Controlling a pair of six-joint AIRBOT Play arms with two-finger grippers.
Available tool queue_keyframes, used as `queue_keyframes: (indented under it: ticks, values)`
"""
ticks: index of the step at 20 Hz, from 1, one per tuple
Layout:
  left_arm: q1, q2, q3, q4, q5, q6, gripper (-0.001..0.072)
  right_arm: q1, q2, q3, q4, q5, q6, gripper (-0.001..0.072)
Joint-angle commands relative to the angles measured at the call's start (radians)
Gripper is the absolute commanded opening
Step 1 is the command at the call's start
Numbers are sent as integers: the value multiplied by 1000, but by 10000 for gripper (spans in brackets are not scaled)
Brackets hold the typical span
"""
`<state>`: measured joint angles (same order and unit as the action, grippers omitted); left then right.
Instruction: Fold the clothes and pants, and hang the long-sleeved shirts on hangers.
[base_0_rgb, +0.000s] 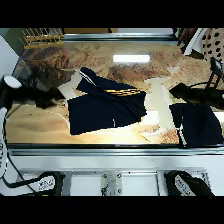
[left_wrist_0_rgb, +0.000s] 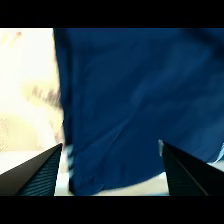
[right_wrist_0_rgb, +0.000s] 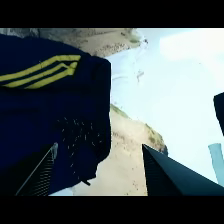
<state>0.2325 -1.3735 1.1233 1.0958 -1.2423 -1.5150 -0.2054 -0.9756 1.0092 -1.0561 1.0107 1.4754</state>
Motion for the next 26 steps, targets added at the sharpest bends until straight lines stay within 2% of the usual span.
queue_keyframes:
  ticks: [1, 6, 10, 11, 13, 14, 16, 17, 18, 21, 23, 26]
  values:
    - [31, 138, -378, 34, 93, 0, 658, 34, 40, -71, -14, 23, -13, 580]
    - [-18, 162, -578, -165, 303, 43, 658, 104, 34, -80, -10, -9, -10, 580]
    - [-120, 62, -522, -206, 335, 53, 656, 129, 14, -80, -3, -11, -10, 581]
    - [-141, 40, -491, -206, 334, 53, 500, 129, 1, -80, -3, -7, -10, 581]
    - [-161, 28, -440, -203, 334, 53, 85, 130, -38, -81, -3, -6, -10, 582]
    - [-161, 35, -418, -196, 333, 55, 5, 131, -65, -81, -3, -6, -10, 584]
    - [-148, 68, -394, -197, 327, 66, 5, 140, -141, -81, -2, -7, -10, 591]
    - [-141, 87, -390, -198, 326, 68, 5, 152, -185, -81, 5, -7, -10, 661]
    - [-141, 103, -391, -193, 327, 69, 5, 169, -235, -81, 12, -8, -10, 696]
    - [-143, 119, -391, -172, 322, 68, 5, 224, -379, -81, 57, -23, -9, 696]
    - [-142, 118, -391, -172, 322, 68, 5, 240, -449, -81, 138, -50, -10, 696]
    - [-142, 118, -391, -172, 325, 69, 5, 240, -494, -81, 198, -116, -9, 692]
